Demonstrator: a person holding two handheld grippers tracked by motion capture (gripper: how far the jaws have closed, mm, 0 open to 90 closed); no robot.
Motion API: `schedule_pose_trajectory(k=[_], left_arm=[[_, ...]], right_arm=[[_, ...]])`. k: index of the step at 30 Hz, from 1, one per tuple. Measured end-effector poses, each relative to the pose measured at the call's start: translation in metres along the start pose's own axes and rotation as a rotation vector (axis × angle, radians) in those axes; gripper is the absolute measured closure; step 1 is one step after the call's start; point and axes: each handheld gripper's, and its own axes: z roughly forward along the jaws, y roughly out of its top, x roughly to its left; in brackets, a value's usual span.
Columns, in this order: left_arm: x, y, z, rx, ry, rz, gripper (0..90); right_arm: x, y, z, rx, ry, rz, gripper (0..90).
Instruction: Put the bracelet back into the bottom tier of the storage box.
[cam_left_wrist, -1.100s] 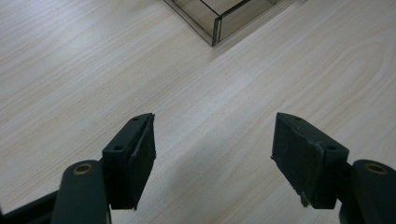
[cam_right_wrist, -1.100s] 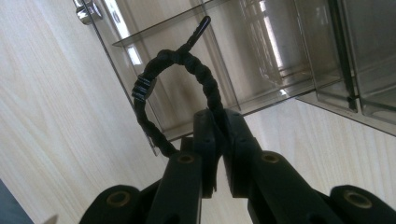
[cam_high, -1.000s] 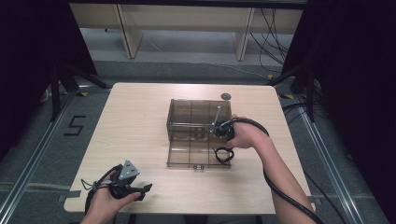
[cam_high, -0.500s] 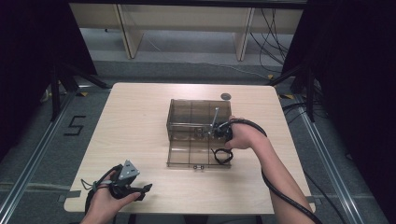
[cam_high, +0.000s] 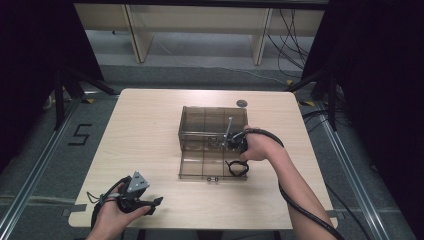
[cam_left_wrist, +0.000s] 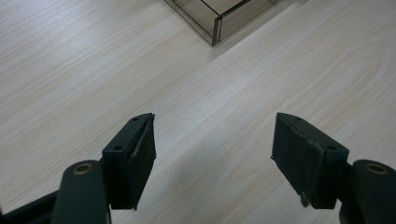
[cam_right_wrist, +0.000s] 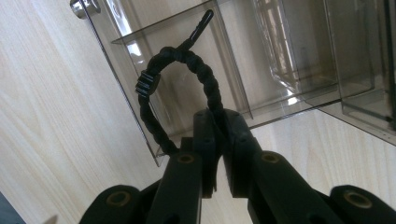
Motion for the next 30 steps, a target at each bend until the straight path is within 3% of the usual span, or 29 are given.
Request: schedule_pose_trajectory(k=[1, 4, 5, 6, 11, 12, 13, 14, 15, 19, 21, 30], left_arm=[[0.000, 0.000, 0.000, 0.001, 0.000, -0.001, 30.0], [0.000, 0.000, 0.000, 0.004, 0.004, 0.004, 30.0], [0.000, 0.000, -0.001, 0.011, 0.001, 0.003, 30.0], [0.000, 0.000, -0.001, 0.011, 0.001, 0.003, 30.0], [0.001, 0.001, -0.001, 0.006, 0.002, 0.022, 29.9], [0.001, 0.001, -0.001, 0.006, 0.002, 0.022, 30.0], [0.001, 0.001, -0.001, 0.006, 0.001, 0.022, 30.0], [0.001, 0.001, -0.001, 0.005, 0.001, 0.022, 30.0], [0.001, 0.001, -0.001, 0.006, 0.001, 0.022, 30.0], [0.001, 0.001, -0.001, 0.014, -0.005, 0.021, 30.0], [0.001, 0.001, -0.001, 0.006, 0.000, 0.022, 30.0], [0.001, 0.001, -0.001, 0.006, 0.000, 0.023, 30.0]], right_arm=[[0.000, 0.000, 0.000, 0.004, -0.003, 0.007, 85.1], [-0.003, 0.000, 0.002, 0.010, -0.022, -0.039, 85.1], [-0.001, 0.002, 0.001, 0.018, -0.013, -0.010, 85.1], [-0.002, 0.002, 0.002, 0.017, -0.020, -0.035, 85.1], [0.000, 0.004, 0.002, 0.023, -0.018, -0.023, 85.1], [-0.002, 0.003, 0.003, 0.019, -0.026, -0.049, 85.1], [-0.001, 0.003, 0.003, 0.031, -0.024, -0.025, 85.1], [-0.001, 0.005, 0.003, 0.029, -0.022, -0.037, 85.1], [0.001, 0.005, 0.003, 0.053, -0.014, -0.002, 85.1], [0.001, 0.008, 0.005, 0.049, -0.009, -0.019, 85.1], [0.002, 0.008, 0.007, 0.038, 0.011, -0.004, 85.0], [0.002, 0.012, 0.008, 0.039, 0.005, -0.017, 85.1]])
